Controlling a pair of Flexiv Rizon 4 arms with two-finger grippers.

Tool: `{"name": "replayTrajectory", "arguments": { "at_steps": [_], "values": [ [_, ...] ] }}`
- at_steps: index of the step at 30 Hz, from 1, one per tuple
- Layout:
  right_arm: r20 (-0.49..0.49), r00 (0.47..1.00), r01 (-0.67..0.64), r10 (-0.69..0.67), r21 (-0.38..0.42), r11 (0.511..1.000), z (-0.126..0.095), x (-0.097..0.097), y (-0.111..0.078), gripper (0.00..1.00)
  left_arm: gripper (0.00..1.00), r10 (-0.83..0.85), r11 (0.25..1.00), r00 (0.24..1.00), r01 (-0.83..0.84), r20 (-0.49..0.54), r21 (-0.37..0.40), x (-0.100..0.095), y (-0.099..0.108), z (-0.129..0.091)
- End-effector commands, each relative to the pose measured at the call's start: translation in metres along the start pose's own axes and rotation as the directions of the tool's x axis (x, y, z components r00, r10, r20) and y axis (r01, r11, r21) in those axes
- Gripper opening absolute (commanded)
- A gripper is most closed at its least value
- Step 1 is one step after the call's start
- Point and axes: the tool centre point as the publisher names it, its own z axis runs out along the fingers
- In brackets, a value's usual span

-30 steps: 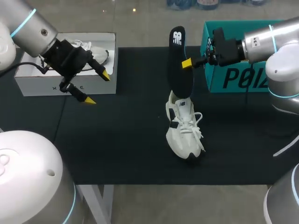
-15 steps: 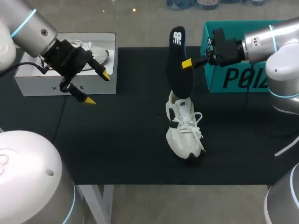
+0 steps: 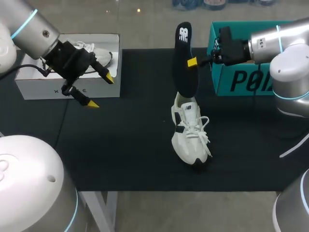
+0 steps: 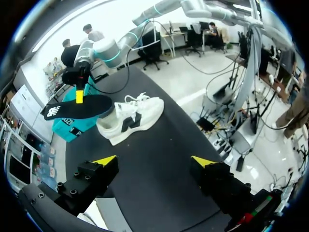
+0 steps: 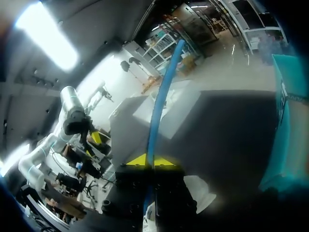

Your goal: Take the shoe out of the shoebox, open the shoe tongue, remove and reinsert the insole, then place the shoe into the shoebox

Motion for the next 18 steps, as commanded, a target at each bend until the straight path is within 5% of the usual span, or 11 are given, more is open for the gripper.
{"name": "replayTrajectory", "arguments": {
  "at_steps": [1,18],
  "values": [
    [-0.006,1.000,0.006,-0.006,-0.009,1.000,0.007,-0.012,0.007,0.00,1.00,0.000,1.000,1.000,0.000,-0.002,-0.003,0.000,0.000,0.000],
    [0.068,0.997,0.038,-0.036,-0.027,0.999,0.008,-0.041,-0.019,0.00,1.00,0.000,1.000,1.000,0.000,-0.002,-0.003,0.000,0.000,0.000]
  ]
}}
